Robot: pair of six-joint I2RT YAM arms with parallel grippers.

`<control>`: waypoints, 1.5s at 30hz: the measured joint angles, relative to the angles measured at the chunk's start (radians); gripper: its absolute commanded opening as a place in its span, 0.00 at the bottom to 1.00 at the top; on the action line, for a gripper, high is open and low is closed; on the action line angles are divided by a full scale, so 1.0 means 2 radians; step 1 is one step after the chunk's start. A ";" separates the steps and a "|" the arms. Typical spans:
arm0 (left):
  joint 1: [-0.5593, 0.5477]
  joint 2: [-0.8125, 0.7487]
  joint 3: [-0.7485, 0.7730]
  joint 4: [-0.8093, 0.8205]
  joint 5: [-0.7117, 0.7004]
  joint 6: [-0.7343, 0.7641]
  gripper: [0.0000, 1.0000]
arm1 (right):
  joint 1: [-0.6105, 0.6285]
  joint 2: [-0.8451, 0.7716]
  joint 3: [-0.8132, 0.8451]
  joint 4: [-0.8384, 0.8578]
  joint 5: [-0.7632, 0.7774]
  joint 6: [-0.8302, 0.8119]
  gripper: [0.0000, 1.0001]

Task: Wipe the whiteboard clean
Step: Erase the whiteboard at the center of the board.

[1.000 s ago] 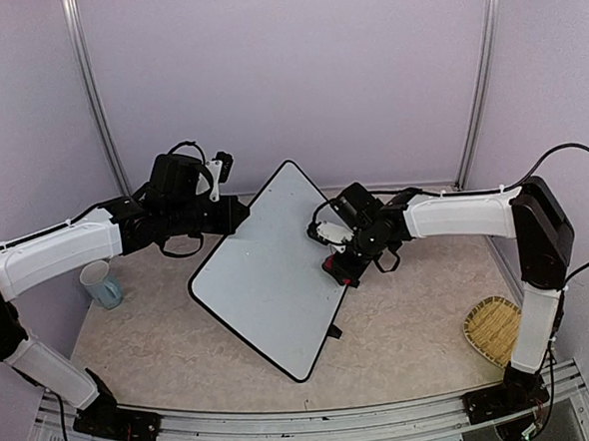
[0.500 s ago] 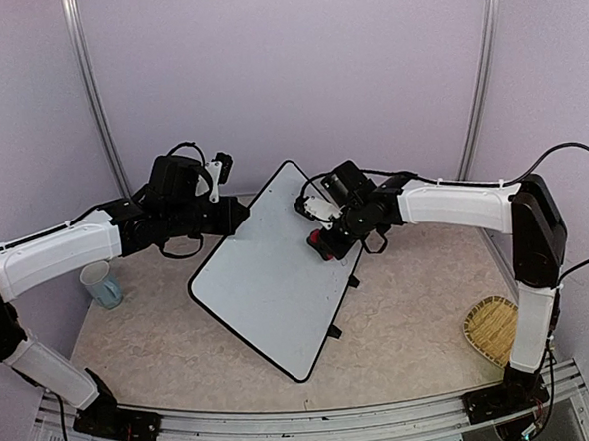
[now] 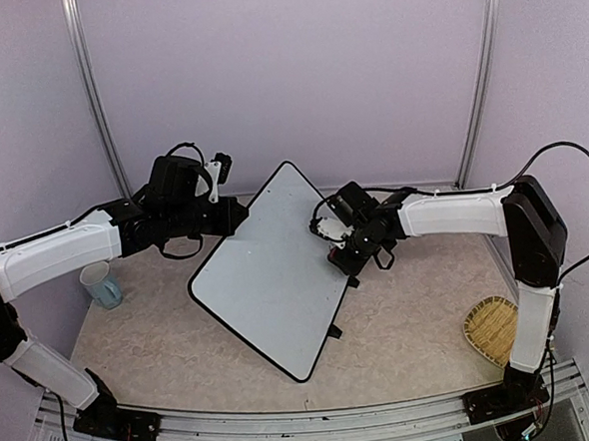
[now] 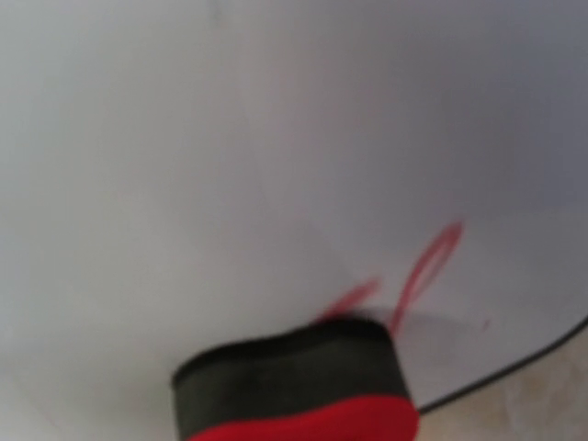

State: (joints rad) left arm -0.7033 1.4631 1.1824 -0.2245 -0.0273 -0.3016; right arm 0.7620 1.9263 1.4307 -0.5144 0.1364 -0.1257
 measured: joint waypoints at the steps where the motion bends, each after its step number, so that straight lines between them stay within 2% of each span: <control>1: 0.000 0.000 0.000 0.000 0.000 0.000 0.00 | 0.000 0.000 -0.005 -0.001 0.004 -0.001 0.21; 7: 0.000 0.000 0.000 0.000 0.000 0.000 0.00 | 0.000 0.000 -0.033 -0.008 0.027 -0.004 0.21; 16: 0.000 0.000 0.000 0.001 0.000 0.000 0.00 | 0.000 0.000 -0.030 -0.011 0.029 -0.006 0.21; 23: 0.000 0.000 0.000 0.001 0.000 0.000 0.00 | -0.002 0.014 0.022 -0.037 0.030 -0.005 0.21; 30: 0.000 -0.001 0.000 0.000 0.002 0.000 0.00 | -0.002 0.017 0.074 -0.013 0.022 -0.004 0.21; 39: 0.000 -0.001 0.000 0.000 0.002 0.000 0.00 | -0.002 0.020 0.072 -0.008 0.022 -0.006 0.21; 45: 0.000 -0.001 0.000 0.000 -0.001 -0.001 0.00 | -0.003 0.020 0.033 -0.009 0.039 -0.009 0.21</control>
State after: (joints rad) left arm -0.7033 1.4620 1.1824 -0.2249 -0.0288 -0.3035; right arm 0.7567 1.9656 1.4960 -0.5320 0.2142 -0.1436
